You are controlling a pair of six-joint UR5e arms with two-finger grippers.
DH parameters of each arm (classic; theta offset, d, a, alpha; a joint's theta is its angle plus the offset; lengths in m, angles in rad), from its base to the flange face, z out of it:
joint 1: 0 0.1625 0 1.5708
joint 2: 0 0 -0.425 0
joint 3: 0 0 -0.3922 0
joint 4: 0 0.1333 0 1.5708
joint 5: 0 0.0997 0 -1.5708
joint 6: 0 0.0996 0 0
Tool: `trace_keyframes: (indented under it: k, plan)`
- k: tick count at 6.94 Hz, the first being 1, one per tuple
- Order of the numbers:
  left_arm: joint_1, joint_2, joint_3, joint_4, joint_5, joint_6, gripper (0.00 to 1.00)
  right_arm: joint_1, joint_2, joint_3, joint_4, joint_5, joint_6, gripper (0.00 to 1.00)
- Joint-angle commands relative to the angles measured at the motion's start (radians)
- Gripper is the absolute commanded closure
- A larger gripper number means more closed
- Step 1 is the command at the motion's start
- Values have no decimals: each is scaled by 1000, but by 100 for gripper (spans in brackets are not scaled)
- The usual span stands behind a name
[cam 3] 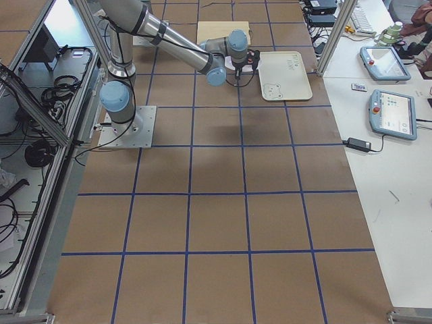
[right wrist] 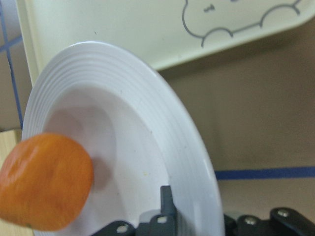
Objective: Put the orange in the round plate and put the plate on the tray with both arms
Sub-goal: 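Carry the plate with the orange onto the bear tray with the right gripper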
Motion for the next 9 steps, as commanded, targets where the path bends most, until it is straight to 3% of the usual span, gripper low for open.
trace_keyframes:
  k: [1,4,8,9]
  plan:
    - [-1,1,0,0,1,0,0,-18,123,-202,3,4,71,100]
    - [2,1,0,1,0,2,0,-32,347,-500,3,-2,86,100]
    - [1,1,-2,0,0,2,0,-35,419,-499,2,1,84,100]
    - [1,4,-3,-1,0,2,0,-35,419,-483,0,-2,83,95]
